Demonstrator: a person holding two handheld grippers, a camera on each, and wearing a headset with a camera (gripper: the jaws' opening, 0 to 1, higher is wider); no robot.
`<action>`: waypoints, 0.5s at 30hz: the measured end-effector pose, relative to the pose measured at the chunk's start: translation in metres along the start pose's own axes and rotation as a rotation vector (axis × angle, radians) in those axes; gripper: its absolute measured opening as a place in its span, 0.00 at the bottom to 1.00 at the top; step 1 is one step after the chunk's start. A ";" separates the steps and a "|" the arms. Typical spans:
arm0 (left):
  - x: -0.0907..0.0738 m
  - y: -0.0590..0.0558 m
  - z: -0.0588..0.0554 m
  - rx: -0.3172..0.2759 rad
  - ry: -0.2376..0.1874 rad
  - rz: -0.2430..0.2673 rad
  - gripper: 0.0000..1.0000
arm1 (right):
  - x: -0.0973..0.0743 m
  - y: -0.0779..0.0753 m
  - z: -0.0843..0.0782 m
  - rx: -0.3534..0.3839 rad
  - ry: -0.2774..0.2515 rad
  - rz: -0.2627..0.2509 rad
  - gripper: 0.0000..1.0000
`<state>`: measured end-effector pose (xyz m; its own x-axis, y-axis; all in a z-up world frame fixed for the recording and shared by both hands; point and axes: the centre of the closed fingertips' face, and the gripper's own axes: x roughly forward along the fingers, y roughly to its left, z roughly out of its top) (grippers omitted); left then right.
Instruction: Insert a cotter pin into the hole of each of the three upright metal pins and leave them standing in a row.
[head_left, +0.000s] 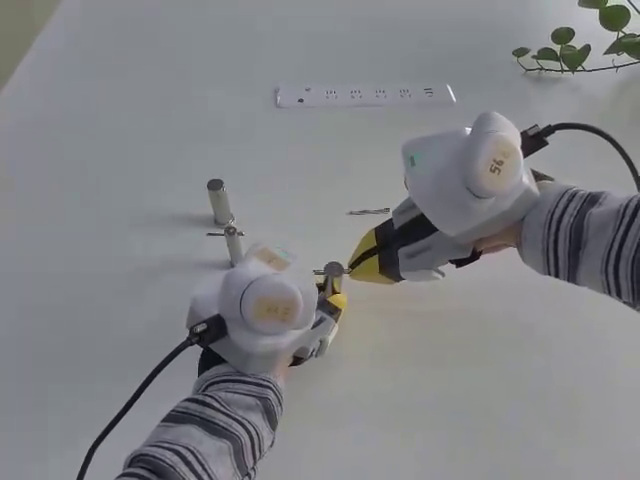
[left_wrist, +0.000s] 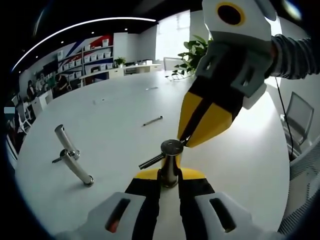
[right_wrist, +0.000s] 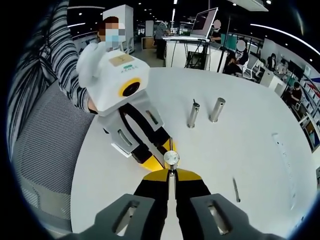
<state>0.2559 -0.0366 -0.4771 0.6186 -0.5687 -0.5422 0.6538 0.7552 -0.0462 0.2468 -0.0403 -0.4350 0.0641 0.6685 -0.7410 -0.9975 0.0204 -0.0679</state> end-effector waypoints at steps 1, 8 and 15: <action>0.000 0.000 0.000 -0.001 0.000 0.000 0.10 | 0.001 0.001 0.001 -0.003 -0.001 0.001 0.00; 0.000 0.001 -0.001 -0.001 0.000 0.003 0.10 | 0.003 -0.001 0.002 -0.014 0.007 -0.003 0.00; -0.001 0.000 -0.002 -0.010 0.005 0.003 0.10 | 0.007 0.000 0.002 -0.018 0.009 -0.008 0.00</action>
<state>0.2546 -0.0354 -0.4780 0.6186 -0.5646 -0.5463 0.6475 0.7603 -0.0525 0.2472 -0.0343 -0.4387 0.0725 0.6618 -0.7461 -0.9962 0.0127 -0.0856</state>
